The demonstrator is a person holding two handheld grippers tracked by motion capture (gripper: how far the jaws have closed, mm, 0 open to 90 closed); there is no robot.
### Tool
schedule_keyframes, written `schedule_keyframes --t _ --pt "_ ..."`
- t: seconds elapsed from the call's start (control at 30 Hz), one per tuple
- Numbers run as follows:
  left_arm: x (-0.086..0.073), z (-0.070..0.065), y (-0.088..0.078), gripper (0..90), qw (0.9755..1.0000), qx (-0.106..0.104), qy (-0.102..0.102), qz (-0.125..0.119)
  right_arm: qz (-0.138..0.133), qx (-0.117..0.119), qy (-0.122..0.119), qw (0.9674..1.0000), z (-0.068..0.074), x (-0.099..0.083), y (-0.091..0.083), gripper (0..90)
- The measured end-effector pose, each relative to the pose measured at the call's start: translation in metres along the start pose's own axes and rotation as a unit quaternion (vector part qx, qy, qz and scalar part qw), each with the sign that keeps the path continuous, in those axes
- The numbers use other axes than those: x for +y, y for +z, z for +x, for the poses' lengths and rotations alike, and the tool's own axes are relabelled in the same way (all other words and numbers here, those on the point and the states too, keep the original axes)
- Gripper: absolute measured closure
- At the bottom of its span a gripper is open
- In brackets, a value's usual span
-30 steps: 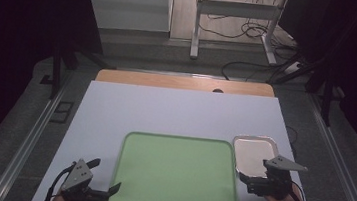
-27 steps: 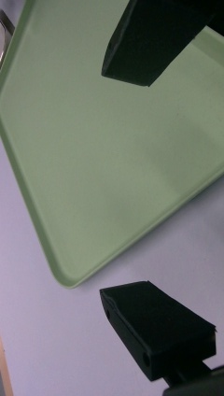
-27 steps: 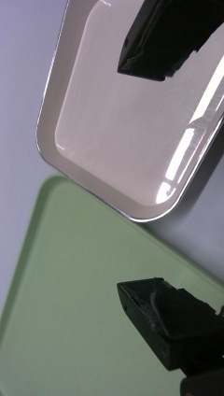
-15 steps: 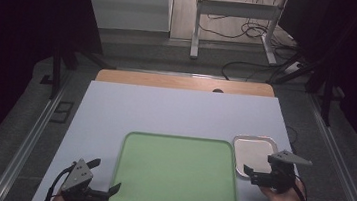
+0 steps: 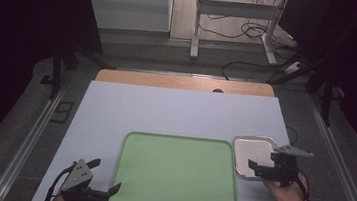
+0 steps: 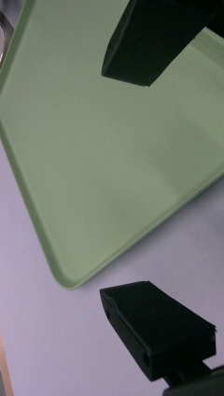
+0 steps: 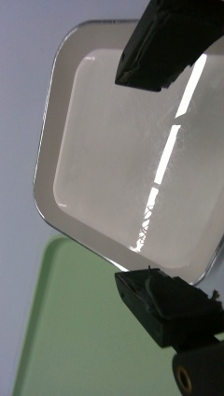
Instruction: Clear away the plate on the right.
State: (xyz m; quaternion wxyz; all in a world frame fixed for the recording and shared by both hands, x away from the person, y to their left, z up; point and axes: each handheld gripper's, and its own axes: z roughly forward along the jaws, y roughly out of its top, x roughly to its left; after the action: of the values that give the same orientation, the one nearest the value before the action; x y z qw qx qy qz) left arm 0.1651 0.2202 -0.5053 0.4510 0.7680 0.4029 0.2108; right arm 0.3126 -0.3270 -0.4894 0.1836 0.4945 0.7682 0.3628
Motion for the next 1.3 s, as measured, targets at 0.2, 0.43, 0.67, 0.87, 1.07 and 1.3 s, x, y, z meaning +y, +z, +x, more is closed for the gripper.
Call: schedule_keyframes --t 0.2,0.43,0.67,0.87,1.07,1.3 --pt "0.000 0.000 0.000 0.0 1.0000 0.001 0.000 0.000 0.005 -0.019 0.006 0.9998 -0.010 0.003 0.001 17.3" --pt "0.000 0.000 0.000 0.0 1.0000 0.000 -0.001 0.000 0.012 -0.040 0.010 0.9991 -0.023 0.006 0.000 26.5" --pt "0.000 0.000 0.000 0.0 1.0000 0.000 -0.001 0.000 0.017 -0.058 0.022 0.9979 -0.038 0.009 0.001 34.0" --pt "0.000 0.000 0.000 0.0 1.0000 -0.001 0.001 0.001 0.028 -0.064 0.038 0.9968 -0.050 0.009 0.004 43.4" --pt "0.000 0.000 0.000 0.0 1.0000 -0.001 0.002 0.002 0.042 -0.062 0.061 0.9953 -0.063 0.008 0.007 54.3" --pt "0.000 0.000 0.001 0.1 1.0000 -0.001 0.003 0.003 0.061 -0.053 0.086 0.9930 -0.075 0.007 0.012 69.1"
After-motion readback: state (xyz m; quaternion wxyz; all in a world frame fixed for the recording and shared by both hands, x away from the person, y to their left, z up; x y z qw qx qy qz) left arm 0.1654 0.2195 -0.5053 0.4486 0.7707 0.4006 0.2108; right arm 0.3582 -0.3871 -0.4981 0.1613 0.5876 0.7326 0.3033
